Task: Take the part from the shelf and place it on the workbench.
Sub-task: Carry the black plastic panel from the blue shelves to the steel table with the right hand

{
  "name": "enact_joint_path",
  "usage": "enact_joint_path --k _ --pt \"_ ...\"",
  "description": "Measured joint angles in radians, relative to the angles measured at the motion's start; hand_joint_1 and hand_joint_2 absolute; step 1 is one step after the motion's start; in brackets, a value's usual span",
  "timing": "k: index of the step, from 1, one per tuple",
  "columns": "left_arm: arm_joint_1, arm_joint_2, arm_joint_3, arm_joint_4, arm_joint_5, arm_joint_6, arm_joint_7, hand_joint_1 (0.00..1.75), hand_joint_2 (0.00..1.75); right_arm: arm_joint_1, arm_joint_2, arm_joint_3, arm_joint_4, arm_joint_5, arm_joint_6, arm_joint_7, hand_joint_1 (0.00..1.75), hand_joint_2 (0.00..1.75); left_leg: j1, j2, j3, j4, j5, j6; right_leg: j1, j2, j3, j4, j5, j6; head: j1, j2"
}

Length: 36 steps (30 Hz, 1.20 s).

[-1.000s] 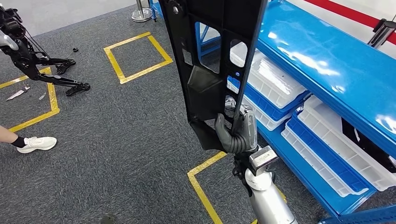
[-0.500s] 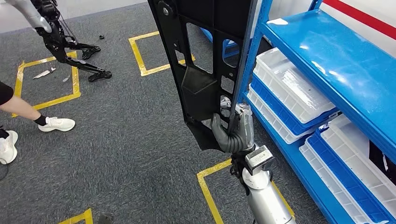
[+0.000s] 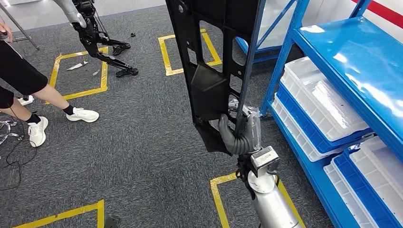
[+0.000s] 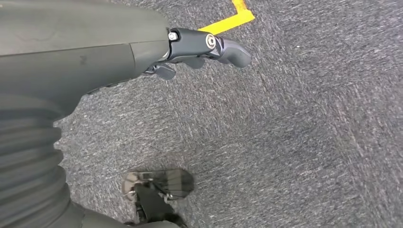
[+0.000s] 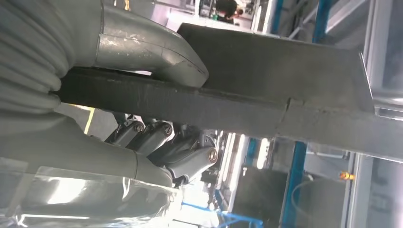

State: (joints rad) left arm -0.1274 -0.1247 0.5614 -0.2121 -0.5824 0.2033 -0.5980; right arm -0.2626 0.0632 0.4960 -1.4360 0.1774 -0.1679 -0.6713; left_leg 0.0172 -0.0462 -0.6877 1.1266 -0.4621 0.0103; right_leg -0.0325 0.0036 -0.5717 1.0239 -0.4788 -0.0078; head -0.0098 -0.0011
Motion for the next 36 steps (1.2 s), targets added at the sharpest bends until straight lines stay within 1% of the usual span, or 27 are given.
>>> enact_joint_path --k 1,2,3,4,5,6,8,9,10,12,13,15,17,18,19,21,22,23,25,27,28,30,31,33,34,35,36 --pt "-0.004 0.0 -0.003 0.0 -0.005 -0.004 0.003 0.0 1.75 0.003 0.0 0.0 -0.003 0.004 -0.008 0.003 1.75 1.75 0.001 0.025 -0.035 0.069 -0.032 -0.003 0.004 -0.009 0.001 0.0 -0.002 -0.005 -0.003 0.0" --pt "-0.007 0.0 -0.006 0.0 -0.01 -0.009 0.006 0.0 1.75 0.007 0.0 0.0 -0.006 0.009 -0.015 0.008 1.75 1.75 0.002 0.037 -0.07 0.136 -0.058 -0.005 0.008 -0.019 0.001 0.0 -0.003 -0.007 -0.003 0.0" --pt "-0.009 0.0 -0.01 0.0 -0.015 -0.013 0.01 0.0 1.75 0.012 -0.001 0.0 -0.01 0.013 -0.022 0.013 1.75 1.75 0.003 0.042 -0.095 0.181 -0.069 -0.004 0.013 -0.03 0.002 0.0 -0.005 -0.009 -0.003 0.0" --pt "-0.011 0.001 -0.014 0.0 -0.019 -0.017 0.014 0.0 1.75 0.017 -0.001 0.0 -0.014 0.018 -0.027 0.018 1.75 1.75 0.002 0.044 -0.102 0.191 -0.062 -0.001 0.017 -0.04 0.003 0.0 -0.007 -0.012 -0.003 0.0" --pt "-0.012 0.002 -0.018 0.0 -0.022 -0.02 0.018 0.0 1.75 0.02 0.0 0.001 -0.019 0.021 -0.031 0.023 1.75 1.75 0.001 0.045 -0.089 0.163 -0.04 0.005 0.02 -0.048 0.005 0.0 -0.009 -0.014 -0.003 0.0" --pt "-0.013 0.004 -0.02 0.0 -0.024 -0.022 0.021 0.0 1.75 0.021 0.001 0.003 -0.025 0.024 -0.034 0.029 1.75 1.75 -0.003 0.054 -0.055 0.097 -0.005 0.015 0.023 -0.057 0.008 0.0 -0.012 -0.016 -0.003 0.0" --pt "-0.019 0.009 -0.022 -0.001 -0.023 -0.023 0.025 0.0 1.75 0.02 0.004 0.007 -0.035 0.027 -0.036 0.037 1.75 1.75 -0.02 0.092 0.015 -0.031 0.039 0.034 0.028 -0.073 0.014 -0.003 -0.016 -0.017 -0.002 0.0" --pt "-0.022 0.012 -0.022 -0.002 -0.02 -0.023 0.025 0.0 1.75 0.018 0.006 0.009 -0.038 0.027 -0.036 0.04 1.75 1.75 -0.028 0.107 0.036 -0.071 0.048 0.042 0.029 -0.081 0.016 -0.004 -0.018 -0.015 -0.003 0.0" --pt "-0.024 0.015 -0.023 -0.003 -0.017 -0.023 0.025 0.0 1.75 0.017 0.008 0.012 -0.039 0.028 -0.035 0.044 1.75 1.75 -0.035 0.111 0.04 -0.082 0.045 0.046 0.029 -0.09 0.017 -0.007 -0.02 -0.013 -0.003 0.0" --pt "-0.025 0.019 -0.023 -0.004 -0.011 -0.022 0.024 0.0 1.75 0.012 0.016 0.017 -0.042 0.029 -0.032 0.054 1.75 1.75 -0.035 0.091 0.049 -0.103 0.053 0.056 0.033 -0.104 0.02 -0.014 -0.022 -0.007 -0.004 0.0" --pt "-0.024 0.02 -0.023 -0.004 -0.009 -0.022 0.023 0.0 1.75 0.009 0.019 0.02 -0.044 0.029 -0.031 0.06 1.75 1.75 -0.033 0.08 0.059 -0.121 0.06 0.061 0.035 -0.096 0.019 -0.009 -0.028 -0.006 -0.003 0.0" --pt "-0.024 0.021 -0.023 -0.004 -0.005 -0.022 0.02 0.0 1.75 -0.001 0.023 0.027 -0.048 0.03 -0.03 0.067 1.75 1.75 -0.026 0.056 0.078 -0.146 0.074 0.071 0.035 -0.052 -0.008 0.052 -0.054 -0.009 0.0 0.0" --pt "-0.026 0.02 -0.023 -0.004 -0.004 -0.023 0.02 0.0 1.75 -0.004 0.019 0.03 -0.047 0.03 -0.03 0.072 1.75 1.75 -0.028 0.03 0.074 -0.136 0.071 0.069 0.027 -0.015 -0.062 0.152 -0.085 -0.013 0.005 0.0" --pt "-0.026 0.019 -0.023 -0.004 -0.003 -0.023 0.019 0.0 1.75 -0.002 0.017 0.031 -0.047 0.031 -0.03 0.075 1.75 1.75 -0.029 0.013 0.068 -0.125 0.066 0.065 0.024 -0.01 -0.086 0.184 -0.089 -0.01 0.008 0.0" --pt "-0.025 0.018 -0.023 -0.004 -0.003 -0.024 0.019 0.0 1.75 0.0 0.015 0.032 -0.047 0.031 -0.03 0.077 1.75 1.75 -0.029 -0.002 0.059 -0.111 0.061 0.061 0.02 -0.008 -0.096 0.185 -0.08 -0.004 0.008 0.0" --pt "-0.02 0.018 -0.023 -0.004 -0.002 -0.024 0.019 0.0 1.75 0.0 0.015 0.036 -0.047 0.032 -0.03 0.08 1.75 1.75 -0.024 -0.032 0.043 -0.08 0.047 0.05 0.015 -0.004 -0.076 0.113 -0.036 0.011 0.007 0.0" --pt "-0.018 0.018 -0.022 -0.004 -0.001 -0.023 0.018 0.0 1.75 0.0 0.014 0.038 -0.047 0.032 -0.03 0.081 1.75 1.75 -0.02 -0.043 0.037 -0.069 0.042 0.043 0.013 0.011 -0.06 0.079 -0.018 0.016 0.007 0.0" --pt "-0.016 0.019 -0.022 -0.004 0.0 -0.022 0.018 0.0 1.75 -0.001 0.014 0.041 -0.047 0.032 -0.031 0.082 1.75 1.75 -0.017 -0.053 0.031 -0.059 0.037 0.037 0.012 0.025 -0.049 0.055 -0.009 0.017 0.011 0.0" --pt "-0.013 0.022 -0.022 -0.004 0.003 -0.02 0.016 0.0 1.75 -0.002 0.015 0.047 -0.049 0.032 -0.031 0.085 1.75 1.75 -0.014 -0.065 0.024 -0.054 0.036 0.027 0.016 0.045 -0.046 0.052 -0.009 0.011 0.018 0.0" --pt "-0.01 0.023 -0.022 -0.004 0.005 -0.018 0.015 0.0 1.75 -0.003 0.019 0.052 -0.051 0.031 -0.031 0.087 1.75 1.75 -0.011 -0.07 0.019 -0.053 0.036 0.022 0.016 0.034 -0.044 0.049 -0.008 0.001 0.019 0.0" --pt "-0.008 0.023 -0.022 -0.004 0.005 -0.017 0.014 0.0 1.75 -0.003 0.021 0.054 -0.052 0.031 -0.031 0.087 1.75 1.75 -0.011 -0.059 0.017 -0.048 0.033 0.019 0.015 0.029 -0.042 0.048 -0.007 -0.003 0.019 0.0" --pt "-0.006 0.024 -0.022 -0.004 0.005 -0.015 0.011 0.0 1.75 -0.004 0.025 0.057 -0.056 0.031 -0.031 0.087 1.75 1.75 -0.01 -0.01 -0.005 0.004 0.001 0.012 0.014 0.014 -0.038 0.045 -0.008 -0.013 0.013 0.0" --pt "-0.005 0.024 -0.022 -0.004 0.006 -0.014 0.009 0.0 1.75 -0.004 0.027 0.058 -0.057 0.031 -0.031 0.087 1.75 1.75 -0.01 0.018 -0.03 0.058 -0.028 0.009 0.019 0.005 -0.037 0.045 -0.009 -0.017 0.01 0.0" --pt "-0.004 0.024 -0.022 -0.004 0.006 -0.013 0.005 0.0 1.75 -0.004 0.027 0.058 -0.059 0.031 -0.031 0.088 1.75 1.75 -0.008 0.041 -0.092 0.18 -0.082 0.009 0.027 -0.016 -0.036 0.045 -0.013 -0.022 0.007 0.0" --pt "-0.003 0.024 -0.022 -0.004 0.006 -0.013 0.003 0.0 1.75 -0.003 0.027 0.059 -0.059 0.03 -0.032 0.088 1.75 1.75 -0.008 0.043 -0.11 0.212 -0.088 0.012 0.031 -0.026 -0.035 0.045 -0.015 -0.024 0.007 0.0" --pt "-0.001 0.023 -0.022 -0.004 0.006 -0.013 0.002 0.0 1.75 -0.003 0.027 0.061 -0.059 0.03 -0.032 0.089 1.75 1.75 -0.01 0.043 -0.108 0.206 -0.076 0.018 0.035 -0.037 -0.034 0.045 -0.017 -0.026 0.007 0.0" --pt "0.001 0.023 -0.022 -0.004 0.005 -0.013 0.001 0.0 1.75 -0.003 0.027 0.062 -0.06 0.03 -0.032 0.089 1.75 1.75 -0.014 0.047 -0.084 0.162 -0.048 0.028 0.038 -0.047 -0.032 0.045 -0.019 -0.028 0.007 0.0"
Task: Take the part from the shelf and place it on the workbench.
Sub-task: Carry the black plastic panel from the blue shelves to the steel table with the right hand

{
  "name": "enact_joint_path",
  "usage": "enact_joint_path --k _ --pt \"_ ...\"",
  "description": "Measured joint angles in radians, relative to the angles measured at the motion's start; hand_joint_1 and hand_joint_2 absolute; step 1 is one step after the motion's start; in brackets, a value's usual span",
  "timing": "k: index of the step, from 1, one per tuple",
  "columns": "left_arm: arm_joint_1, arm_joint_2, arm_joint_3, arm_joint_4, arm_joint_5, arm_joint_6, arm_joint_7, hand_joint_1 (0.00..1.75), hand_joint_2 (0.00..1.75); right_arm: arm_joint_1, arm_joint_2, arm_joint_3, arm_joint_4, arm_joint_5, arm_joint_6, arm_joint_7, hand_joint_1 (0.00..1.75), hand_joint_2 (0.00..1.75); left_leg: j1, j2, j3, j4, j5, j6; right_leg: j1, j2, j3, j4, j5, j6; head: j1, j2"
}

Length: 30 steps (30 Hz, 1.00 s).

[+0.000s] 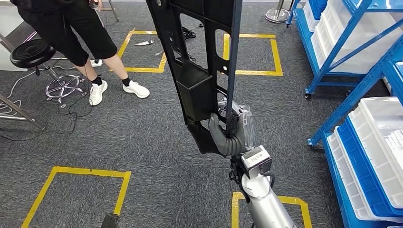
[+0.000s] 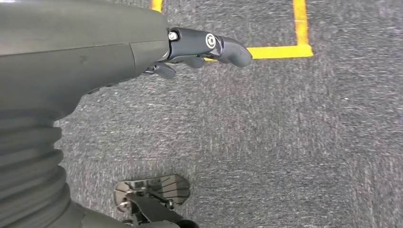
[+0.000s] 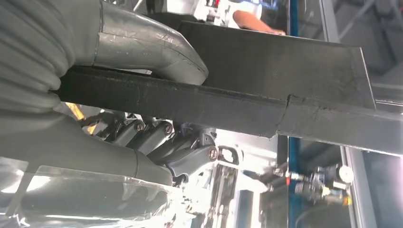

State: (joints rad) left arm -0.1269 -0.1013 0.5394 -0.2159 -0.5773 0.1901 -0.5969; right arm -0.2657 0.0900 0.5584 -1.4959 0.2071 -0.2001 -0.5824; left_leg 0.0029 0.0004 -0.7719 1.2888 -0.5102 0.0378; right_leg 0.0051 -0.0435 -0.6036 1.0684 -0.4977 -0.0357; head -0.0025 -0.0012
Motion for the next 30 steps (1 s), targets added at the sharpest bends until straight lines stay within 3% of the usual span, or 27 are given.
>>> enact_joint_path --k 2,4,5,7,9,11,13,14,15,17,18,20,22,24,25,26,28,29,30 --pt "0.0 0.002 0.0 -0.001 -0.001 0.0 0.0 0.0 1.75 0.0 0.0 0.003 -0.005 0.0 -0.001 0.0 1.75 1.75 -0.02 0.038 0.073 -0.131 0.052 0.028 0.004 -0.019 0.009 -0.005 -0.004 -0.003 0.001 0.0" --pt "-0.002 0.006 0.0 -0.002 -0.003 0.001 0.0 0.0 1.75 0.0 -0.001 0.004 -0.009 -0.001 -0.003 0.0 1.75 1.75 -0.039 0.075 0.116 -0.208 0.069 0.046 0.003 -0.038 0.018 -0.017 -0.005 0.0 -0.001 0.0" --pt "-0.003 0.008 0.0 -0.002 -0.004 0.002 0.001 0.0 1.75 0.0 -0.001 0.004 -0.01 -0.001 -0.003 0.001 1.75 1.75 -0.043 0.076 0.121 -0.218 0.069 0.05 0.002 -0.048 0.023 -0.025 -0.004 0.003 -0.002 0.0" --pt "-0.001 0.01 0.0 -0.002 -0.005 0.003 0.002 0.0 1.75 0.002 -0.001 0.004 -0.014 -0.002 -0.005 0.001 1.75 1.75 -0.041 0.055 0.143 -0.258 0.083 0.058 0.004 -0.056 0.036 -0.042 -0.002 0.01 -0.005 0.0" --pt "0.001 0.01 0.0 -0.002 -0.005 0.004 0.003 0.0 1.75 0.003 -0.003 0.005 -0.018 -0.002 -0.006 0.001 1.75 1.75 -0.03 0.032 0.177 -0.308 0.105 0.067 0.004 -0.014 0.029 -0.015 -0.016 0.011 -0.004 0.0" --pt "-0.002 0.007 0.0 -0.002 -0.005 0.004 0.004 0.0 1.75 0.005 -0.009 0.005 -0.02 -0.003 -0.007 0.001 1.75 1.75 -0.021 0.007 0.192 -0.328 0.115 0.069 -0.005 0.034 -0.026 0.093 -0.059 0.009 -0.003 0.0" --pt "-0.003 0.002 0.0 -0.002 -0.005 0.004 0.004 0.0 1.75 0.013 -0.016 0.005 -0.02 -0.003 -0.007 0.002 1.75 1.75 -0.013 -0.022 0.192 -0.328 0.114 0.063 -0.018 0.043 -0.089 0.198 -0.088 0.021 -0.002 0.0" --pt "-0.001 0.0 0.0 -0.002 -0.005 0.004 0.004 0.0 1.75 0.016 -0.018 0.006 -0.02 -0.003 -0.007 0.002 1.75 1.75 -0.008 -0.037 0.193 -0.325 0.111 0.056 -0.026 0.043 -0.099 0.204 -0.081 0.035 -0.002 0.0" --pt "0.0 -0.001 0.0 -0.002 -0.005 0.004 0.004 0.0 1.75 0.018 -0.02 0.006 -0.021 -0.003 -0.007 0.002 1.75 1.75 -0.001 -0.051 0.193 -0.319 0.107 0.045 -0.035 0.044 -0.088 0.168 -0.056 0.053 -0.002 0.0" --pt "0.001 -0.001 0.0 -0.002 -0.004 0.004 0.005 0.0 1.75 0.017 -0.021 0.006 -0.021 -0.003 -0.008 0.002 1.75 1.75 0.011 -0.078 0.186 -0.294 0.091 0.017 -0.052 0.062 -0.033 0.043 0.004 0.088 0.001 0.0" --pt "0.001 0.0 0.001 -0.002 -0.004 0.005 0.006 0.0 1.75 0.018 -0.021 0.007 -0.023 -0.003 -0.009 0.002 1.75 1.75 0.014 -0.088 0.179 -0.277 0.081 0.003 -0.057 0.075 -0.012 -0.001 0.021 0.093 0.003 0.0" --pt "0.003 0.002 0.001 -0.002 -0.003 0.007 0.007 0.0 1.75 0.018 -0.02 0.008 -0.026 -0.002 -0.012 0.002 1.75 1.75 0.017 -0.102 0.163 -0.256 0.07 -0.015 -0.056 0.09 -0.003 -0.017 0.021 0.079 0.004 0.0" --pt "0.008 0.002 0.002 -0.002 -0.001 0.008 0.007 0.0 1.75 0.019 -0.018 0.009 -0.028 -0.002 -0.015 0.001 1.75 1.75 0.024 -0.105 0.156 -0.252 0.067 -0.02 -0.054 0.079 -0.002 -0.017 0.021 0.06 0.001 0.0" --pt "0.01 0.002 0.002 -0.002 -0.001 0.008 0.006 0.0 1.75 0.018 -0.015 0.009 -0.03 -0.003 -0.016 0.001 1.75 1.75 0.027 -0.067 0.139 -0.211 0.045 -0.025 -0.051 0.066 0.005 -0.018 0.02 0.05 -0.002 0.0" --pt "0.009 0.002 0.002 -0.002 -0.001 0.008 0.006 0.0 1.75 0.018 -0.013 0.008 -0.031 -0.003 -0.016 0.001 1.75 1.75 0.027 -0.04 0.115 -0.161 0.021 -0.027 -0.047 0.058 0.009 -0.019 0.017 0.045 -0.004 0.0" --pt "0.008 0.002 0.002 -0.002 -0.002 0.008 0.005 0.0 1.75 0.019 -0.012 0.008 -0.032 -0.003 -0.016 0.001 1.75 1.75 0.026 -0.017 0.081 -0.095 -0.007 -0.028 -0.042 0.05 0.012 -0.02 0.014 0.041 -0.005 0.0" --pt "0.007 0.003 0.002 -0.002 -0.002 0.008 0.005 0.0 1.75 0.021 -0.011 0.008 -0.032 -0.003 -0.016 0.001 1.75 1.75 0.026 -0.003 0.009 0.025 -0.046 -0.022 -0.029 0.031 0.015 -0.02 0.008 0.033 -0.006 0.0" --pt "0.007 0.002 0.002 -0.002 -0.002 0.008 0.004 0.0 1.75 0.023 -0.011 0.008 -0.032 -0.003 -0.017 0.001 1.75 1.75 0.023 -0.003 -0.007 0.041 -0.039 -0.015 -0.023 0.022 0.018 -0.02 0.005 0.029 -0.006 0.0" --pt "0.007 0.002 0.002 -0.002 -0.002 0.009 0.004 0.0 1.75 0.024 -0.011 0.008 -0.033 -0.003 -0.016 0.002 1.75 1.75 0.019 -0.002 -0.002 0.019 -0.013 -0.005 -0.018 0.013 0.023 -0.02 0.001 0.025 -0.006 0.0"
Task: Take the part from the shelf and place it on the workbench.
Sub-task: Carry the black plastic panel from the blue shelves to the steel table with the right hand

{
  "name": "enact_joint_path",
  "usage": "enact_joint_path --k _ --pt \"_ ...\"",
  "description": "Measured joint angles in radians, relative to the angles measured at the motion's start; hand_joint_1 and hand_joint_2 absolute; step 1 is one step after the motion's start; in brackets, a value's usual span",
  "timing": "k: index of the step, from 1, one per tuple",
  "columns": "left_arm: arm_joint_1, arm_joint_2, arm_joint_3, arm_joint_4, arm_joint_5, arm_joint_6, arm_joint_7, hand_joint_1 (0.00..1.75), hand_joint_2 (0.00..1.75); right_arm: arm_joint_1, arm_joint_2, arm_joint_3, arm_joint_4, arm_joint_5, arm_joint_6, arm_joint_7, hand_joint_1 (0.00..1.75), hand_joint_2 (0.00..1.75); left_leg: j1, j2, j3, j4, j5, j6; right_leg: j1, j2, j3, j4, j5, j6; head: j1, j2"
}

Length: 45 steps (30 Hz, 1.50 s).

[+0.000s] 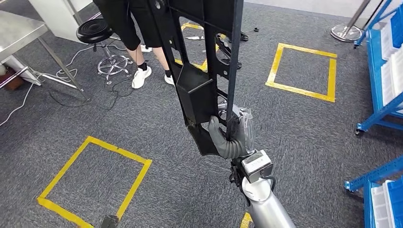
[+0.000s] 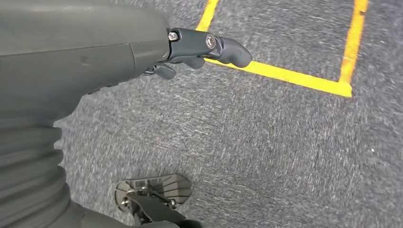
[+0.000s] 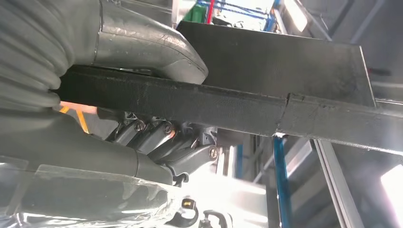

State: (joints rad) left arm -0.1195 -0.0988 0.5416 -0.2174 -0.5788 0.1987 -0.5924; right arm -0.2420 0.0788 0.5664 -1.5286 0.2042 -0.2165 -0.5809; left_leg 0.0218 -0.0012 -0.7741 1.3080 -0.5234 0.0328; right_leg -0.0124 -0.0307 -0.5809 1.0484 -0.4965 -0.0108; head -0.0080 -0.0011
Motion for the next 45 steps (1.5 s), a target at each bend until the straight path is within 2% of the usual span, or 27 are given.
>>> enact_joint_path --k 1,3,5,7,8,10,12,14,15,17,18,20,22,23,25,26,28,29,30,32,34,36,38,39,41,43,45 --pt "0.0 0.0 0.0 0.0 0.0 0.001 0.0 0.0 1.75 0.0 0.0 0.0 -0.001 0.0 0.0 0.0 1.75 1.75 -0.008 0.006 0.025 -0.057 0.039 0.014 0.004 -0.009 0.007 -0.001 -0.004 -0.003 0.0 0.0" --pt "-0.002 0.002 0.001 0.0 0.002 0.002 0.001 0.0 1.75 -0.003 0.001 -0.001 -0.005 -0.001 0.0 0.002 1.75 1.75 -0.034 0.045 0.089 -0.181 0.096 0.044 0.01 -0.026 0.022 -0.007 -0.013 -0.005 0.001 0.0" --pt "-0.007 0.006 0.001 -0.001 0.004 0.006 0.003 0.0 1.75 -0.008 0.002 -0.001 -0.008 -0.002 0.0 0.003 1.75 1.75 -0.055 0.074 0.119 -0.24 0.104 0.059 0.011 -0.045 0.03 -0.017 -0.016 -0.003 0.001 0.0" --pt "-0.008 0.008 0.002 -0.001 0.008 0.009 0.005 0.0 1.75 -0.013 0.007 -0.003 -0.008 -0.003 0.0 0.005 1.75 1.75 -0.058 0.061 0.132 -0.269 0.108 0.064 0.014 -0.063 0.036 -0.029 -0.017 0.001 -0.001 0.0" --pt "-0.006 0.008 0.003 -0.001 0.01 0.01 0.006 0.0 1.75 -0.015 0.009 -0.003 -0.008 -0.003 0.0 0.006 1.75 1.75 -0.055 0.05 0.144 -0.29 0.115 0.066 0.016 -0.056 0.037 -0.028 -0.02 0.002 0.0 0.0" --pt "-0.006 0.006 0.006 -0.001 0.012 0.01 0.007 0.0 1.75 -0.022 0.011 -0.004 -0.007 -0.003 0.0 0.006 1.75 1.75 -0.046 0.027 0.172 -0.329 0.13 0.073 0.017 -0.012 0.013 0.026 -0.041 0.0 0.001 0.0" --pt "-0.009 0.004 0.009 -0.001 0.013 0.01 0.008 0.0 1.75 -0.027 0.007 -0.006 -0.006 -0.003 0.0 0.006 1.75 1.75 -0.041 0.002 0.179 -0.337 0.133 0.073 0.007 0.024 -0.056 0.15 -0.082 0.0 0.003 0.0" --pt "-0.008 0.001 0.01 -0.001 0.013 0.01 0.009 0.0 1.75 -0.027 0.003 -0.006 -0.004 -0.003 0.0 0.007 1.75 1.75 -0.037 -0.028 0.18 -0.335 0.129 0.065 -0.005 0.029 -0.114 0.228 -0.092 0.015 0.005 0.0" --pt "-0.007 0.0 0.011 -0.001 0.013 0.01 0.009 0.0 1.75 -0.027 0.002 -0.006 -0.002 -0.003 0.0 0.007 1.75 1.75 -0.033 -0.042 0.181 -0.332 0.125 0.058 -0.012 0.03 -0.117 0.212 -0.073 0.03 0.005 0.0" --pt "-0.005 0.0 0.013 -0.001 0.014 0.01 0.009 0.0 1.75 -0.028 0.001 -0.006 -0.002 -0.003 0.0 0.007 1.75 1.75 -0.022 -0.069 0.18 -0.313 0.111 0.035 -0.025 0.042 -0.073 0.094 -0.009 0.061 0.006 0.0" --pt "-0.005 0.0 0.015 -0.001 0.014 0.01 0.01 0.0 1.75 -0.029 0.001 -0.005 -0.001 -0.003 0.0 0.007 1.75 1.75 -0.019 -0.08 0.175 -0.297 0.102 0.022 -0.03 0.054 -0.047 0.039 0.015 0.07 0.008 0.0" --pt "-0.003 0.002 0.018 -0.001 0.015 0.01 0.01 0.0 1.75 -0.03 0.003 -0.005 -0.001 -0.003 0.0 0.008 1.75 1.75 -0.017 -0.095 0.16 -0.273 0.088 0.004 -0.031 0.072 -0.027 -0.001 0.027 0.059 0.01 0.0" --pt "0.002 0.004 0.022 0.0 0.017 0.011 0.01 0.0 1.75 -0.03 0.007 -0.005 -0.001 -0.004 0.002 0.009 1.75 1.75 -0.012 -0.104 0.151 -0.266 0.085 0.0 -0.029 0.066 -0.027 0.002 0.026 0.038 0.007 0.0" --pt "0.006 0.004 0.024 0.0 0.019 0.011 0.009 0.0 1.75 -0.03 0.01 -0.005 -0.001 -0.005 0.003 0.01 1.75 1.75 -0.01 -0.097 0.149 -0.26 0.081 -0.003 -0.029 0.061 -0.026 0.001 0.026 0.031 0.005 0.0" --pt "0.009 0.005 0.026 0.0 0.021 0.011 0.007 0.0 1.75 -0.031 0.015 -0.006 -0.001 -0.007 0.009 0.01 1.75 1.75 -0.007 -0.055 0.124 -0.205 0.052 -0.012 -0.029 0.047 -0.018 -0.002 0.023 0.019 0.0 0.0" --pt "0.009 0.004 0.026 0.0 0.022 0.011 0.006 0.0 1.75 -0.031 0.016 -0.007 -0.001 -0.007 0.011 0.01 1.75 1.75 -0.007 -0.029 0.095 -0.149 0.028 -0.016 -0.025 0.04 -0.014 -0.003 0.021 0.014 -0.002 0.0" --pt "0.01 0.004 0.027 0.0 0.023 0.011 0.004 0.0 1.75 -0.031 0.017 -0.008 0.001 -0.008 0.015 0.01 1.75 1.75 -0.004 -0.005 0.019 -0.02 -0.018 -0.021 -0.017 0.021 -0.01 -0.003 0.015 0.006 -0.005 0.0" --pt "0.011 0.004 0.027 0.0 0.024 0.011 0.003 0.0 1.75 -0.031 0.017 -0.008 0.002 -0.008 0.017 0.01 1.75 1.75 -0.004 -0.002 -0.007 0.016 -0.021 -0.019 -0.014 0.012 -0.009 -0.003 0.012 0.003 -0.005 0.0" --pt "0.012 0.003 0.027 0.0 0.024 0.011 0.002 0.0 1.75 -0.031 0.017 -0.008 0.003 -0.009 0.017 0.01 1.75 1.75 -0.004 -0.002 -0.014 0.013 -0.005 -0.015 -0.01 0.003 -0.006 -0.003 0.009 0.001 -0.005 0.0" --pt "0.012 0.003 0.027 0.0 0.024 0.011 0.001 0.0 1.75 -0.032 0.019 -0.008 0.004 -0.009 0.017 0.01 1.75 1.75 -0.013 0.012 0.033 -0.097 0.068 0.006 -0.002 -0.015 0.005 -0.005 0.001 -0.001 -0.005 0.0" --pt "0.01 0.006 0.027 0.0 0.024 0.011 -0.001 0.0 1.75 -0.033 0.021 -0.008 0.004 -0.009 0.017 0.01 1.75 1.75 -0.03 0.049 0.096 -0.215 0.113 0.031 0.005 -0.031 0.019 -0.013 -0.005 -0.001 -0.004 0.0" --pt "0.008 0.008 0.028 -0.001 0.024 0.011 -0.003 0.0 1.75 -0.035 0.023 -0.008 0.004 -0.009 0.017 0.01 1.75 1.75 -0.044 0.065 0.115 -0.253 0.112 0.041 0.006 -0.049 0.026 -0.022 -0.009 0.003 -0.004 0.0" --pt "0.01 0.009 0.028 -0.001 0.023 0.011 -0.005 0.0 1.75 -0.036 0.026 -0.009 0.004 -0.009 0.017 0.009 1.75 1.75 -0.044 0.046 0.132 -0.282 0.118 0.048 0.009 -0.059 0.035 -0.031 -0.011 0.009 -0.004 0.0" --pt "0.012 0.008 0.028 -0.001 0.023 0.011 -0.006 0.0 1.75 -0.036 0.026 -0.009 0.004 -0.009 0.017 0.008 1.75 1.75 -0.042 0.036 0.147 -0.302 0.125 0.053 0.011 -0.047 0.035 -0.025 -0.016 0.01 -0.003 0.0" --pt "0.009 0.006 0.029 0.0 0.021 0.011 -0.007 0.0 1.75 -0.036 0.023 -0.01 0.004 -0.008 0.017 0.004 1.75 1.75 -0.033 0.014 0.173 -0.335 0.139 0.061 0.01 0.0 0.0 0.049 -0.044 0.006 0.0 0.0" --pt "0.004 0.005 0.029 0.0 0.02 0.011 -0.007 0.0 1.75 -0.032 0.016 -0.01 0.005 -0.008 0.017 0.001 1.75 1.75 -0.031 -0.011 0.177 -0.339 0.14 0.063 0.001 0.027 -0.078 0.182 -0.085 0.007 0.003 0.0" --pt "0.004 0.003 0.029 0.0 0.02 0.01 -0.007 0.0 1.75 -0.027 0.01 -0.01 0.008 -0.008 0.017 0.001 1.75 1.75 -0.026 -0.04 0.177 -0.337 0.136 0.055 -0.009 0.03 -0.129 0.239 -0.085 0.026 0.003 0.0"
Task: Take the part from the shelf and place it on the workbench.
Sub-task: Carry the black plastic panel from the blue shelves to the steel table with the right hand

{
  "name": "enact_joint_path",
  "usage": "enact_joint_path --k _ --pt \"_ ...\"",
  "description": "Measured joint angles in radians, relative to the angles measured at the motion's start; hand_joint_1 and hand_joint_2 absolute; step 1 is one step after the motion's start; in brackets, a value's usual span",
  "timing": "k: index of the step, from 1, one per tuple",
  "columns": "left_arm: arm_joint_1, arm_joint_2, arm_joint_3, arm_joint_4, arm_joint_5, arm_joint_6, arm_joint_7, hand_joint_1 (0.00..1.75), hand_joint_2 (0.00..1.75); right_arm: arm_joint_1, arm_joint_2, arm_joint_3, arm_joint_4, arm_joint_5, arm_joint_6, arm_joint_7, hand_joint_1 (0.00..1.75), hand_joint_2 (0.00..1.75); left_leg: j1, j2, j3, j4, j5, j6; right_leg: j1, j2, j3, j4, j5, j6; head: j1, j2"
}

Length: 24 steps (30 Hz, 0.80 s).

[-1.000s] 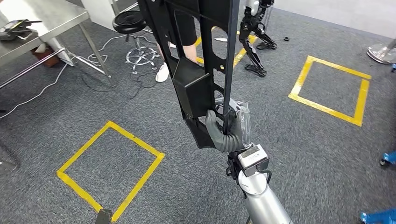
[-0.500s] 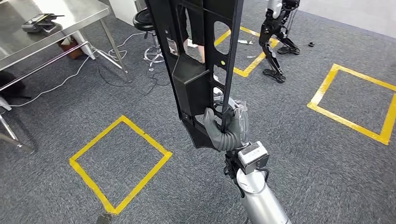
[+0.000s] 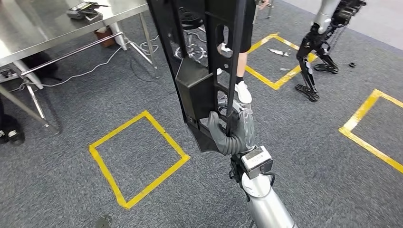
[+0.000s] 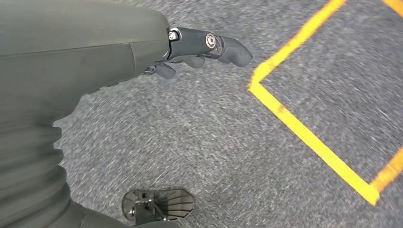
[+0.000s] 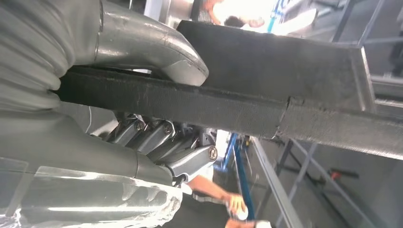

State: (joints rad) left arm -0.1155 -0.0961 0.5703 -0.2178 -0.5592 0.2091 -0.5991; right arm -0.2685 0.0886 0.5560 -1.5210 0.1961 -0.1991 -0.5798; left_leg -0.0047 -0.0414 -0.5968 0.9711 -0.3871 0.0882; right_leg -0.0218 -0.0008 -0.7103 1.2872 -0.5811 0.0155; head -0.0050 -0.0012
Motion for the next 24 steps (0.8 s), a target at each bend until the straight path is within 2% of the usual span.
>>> enact_joint_path --k 1,3,4,5,6,8,9,11,12,13,14,15,16,17,18,19,21,23,24 --pt "0.001 -0.001 0.0 0.0 0.0 0.0 0.0 0.0 1.75 0.001 -0.002 0.0 0.001 0.0 0.0 0.0 1.75 1.75 0.003 -0.014 0.001 0.003 -0.003 -0.007 -0.006 0.001 0.004 -0.029 0.024 0.015 0.0 0.0" --pt "0.002 -0.002 0.0 0.0 -0.001 0.0 0.001 0.0 1.75 0.001 -0.004 0.0 0.001 0.0 0.0 0.0 1.75 1.75 0.011 -0.042 -0.002 0.021 -0.015 -0.028 -0.019 0.02 0.054 -0.158 0.091 0.044 0.001 0.0" --pt "0.002 -0.002 0.0 0.0 -0.001 0.0 0.002 0.0 1.75 0.001 -0.004 0.0 0.002 0.0 0.0 0.0 1.75 1.75 0.012 -0.053 -0.008 0.035 -0.024 -0.04 -0.022 0.031 0.078 -0.21 0.112 0.047 0.003 0.0" --pt "0.003 -0.001 0.001 0.0 -0.001 0.0 0.002 0.0 1.75 0.0 -0.003 0.0 0.002 0.001 0.0 0.0 1.75 1.75 0.012 -0.061 -0.015 0.048 -0.032 -0.05 -0.024 0.04 0.092 -0.239 0.123 0.041 0.003 0.0" --pt "0.004 -0.001 0.001 0.0 -0.001 0.0 0.002 0.0 1.75 0.0 -0.003 0.001 0.003 0.001 0.0 0.0 1.75 1.75 0.012 -0.067 -0.023 0.056 -0.037 -0.056 -0.024 0.042 0.095 -0.245 0.124 0.03 0.002 0.0" --pt "0.007 0.0 0.002 0.0 -0.001 0.0 0.003 0.0 1.75 -0.001 -0.001 0.0 0.002 0.001 0.0 -0.001 1.75 1.75 0.015 -0.069 -0.029 0.063 -0.04 -0.06 -0.023 0.03 0.096 -0.246 0.126 0.009 -0.002 0.0" --pt "0.008 0.001 0.002 0.0 -0.001 0.0 0.003 0.0 1.75 -0.001 0.0 0.0 0.002 0.0 0.0 -0.001 1.75 1.75 0.016 -0.055 -0.034 0.072 -0.044 -0.063 -0.023 0.024 0.098 -0.248 0.126 0.003 -0.004 0.0" --pt "0.009 0.001 0.003 0.0 -0.002 0.0 0.003 0.0 1.75 -0.003 0.002 -0.001 0.002 0.0 0.0 -0.001 1.75 1.75 0.02 -0.003 -0.066 0.141 -0.078 -0.072 -0.022 0.01 0.106 -0.251 0.124 -0.009 -0.008 0.0" --pt "0.008 0.001 0.003 0.0 -0.002 0.0 0.003 0.0 1.75 -0.003 0.002 -0.001 0.003 0.0 0.0 -0.001 1.75 1.75 0.021 0.022 -0.099 0.201 -0.104 -0.077 -0.019 0.002 0.11 -0.252 0.122 -0.014 -0.011 0.0" --pt "0.007 0.001 0.003 0.0 -0.002 0.0 0.003 0.0 1.75 -0.003 0.002 -0.002 0.003 0.0 0.0 -0.001 1.75 1.75 0.023 0.034 -0.136 0.265 -0.128 -0.08 -0.017 -0.007 0.112 -0.253 0.119 -0.018 -0.012 0.0" --pt "0.007 0.001 0.003 0.0 -0.002 -0.001 0.003 0.0 1.75 -0.002 0.002 -0.002 0.003 0.0 0.0 -0.001 1.75 1.75 0.024 0.038 -0.167 0.313 -0.14 -0.08 -0.014 -0.017 0.113 -0.253 0.116 -0.02 -0.013 0.0" --pt "0.007 0.0 0.003 0.0 -0.002 -0.001 0.003 0.0 1.75 -0.002 0.002 -0.002 0.003 0.001 0.0 -0.001 1.75 1.75 0.024 0.039 -0.185 0.333 -0.137 -0.078 -0.011 -0.027 0.116 -0.253 0.113 -0.022 -0.013 0.0" --pt "0.008 0.0 0.003 0.0 -0.002 -0.001 0.003 0.0 1.75 -0.001 0.001 -0.002 0.004 0.001 0.0 -0.001 1.75 1.75 0.023 0.04 -0.182 0.315 -0.116 -0.073 -0.008 -0.038 0.12 -0.253 0.109 -0.022 -0.013 0.0" --pt "0.008 0.001 0.003 0.0 -0.002 -0.001 0.003 0.0 1.75 -0.001 0.002 -0.003 0.003 0.002 0.0 -0.001 1.75 1.75 0.02 0.047 -0.158 0.264 -0.083 -0.064 -0.004 -0.047 0.125 -0.254 0.105 -0.022 -0.013 0.0" --pt "0.007 0.001 0.003 0.0 -0.002 -0.001 0.003 0.0 1.75 -0.002 0.002 -0.003 0.003 0.002 0.0 -0.001 1.75 1.75 0.012 0.066 -0.122 0.196 -0.049 -0.049 -0.001 -0.057 0.132 -0.256 0.102 -0.023 -0.013 0.0" --pt "0.006 0.002 0.003 0.0 -0.002 -0.001 0.003 0.0 1.75 -0.002 0.003 -0.003 0.003 0.002 0.0 -0.001 1.75 1.75 0.004 0.09 -0.089 0.136 -0.026 -0.035 0.004 -0.066 0.139 -0.26 0.098 -0.021 -0.012 0.0" --pt "0.002 0.004 0.003 0.0 -0.002 -0.002 0.003 0.0 1.75 -0.002 0.003 -0.003 0.002 0.002 -0.001 -0.002 1.75 1.75 -0.013 0.125 -0.055 0.071 -0.014 -0.017 0.006 -0.085 0.149 -0.268 0.093 -0.016 -0.011 0.0" --pt "0.001 0.005 0.003 -0.001 -0.003 -0.002 0.003 0.0 1.75 -0.002 0.005 -0.003 0.002 0.003 -0.001 -0.002 1.75 1.75 -0.018 0.112 -0.045 0.053 -0.016 -0.012 0.006 -0.103 0.158 -0.278 0.091 -0.008 -0.013 0.0" --pt "0.003 0.004 0.004 -0.001 -0.003 -0.002 0.003 0.0 1.75 -0.001 0.006 -0.004 0.001 0.004 -0.003 -0.001 1.75 1.75 -0.016 0.101 -0.032 0.036 -0.011 -0.009 0.008 -0.097 0.161 -0.276 0.087 -0.006 -0.01 0.0"
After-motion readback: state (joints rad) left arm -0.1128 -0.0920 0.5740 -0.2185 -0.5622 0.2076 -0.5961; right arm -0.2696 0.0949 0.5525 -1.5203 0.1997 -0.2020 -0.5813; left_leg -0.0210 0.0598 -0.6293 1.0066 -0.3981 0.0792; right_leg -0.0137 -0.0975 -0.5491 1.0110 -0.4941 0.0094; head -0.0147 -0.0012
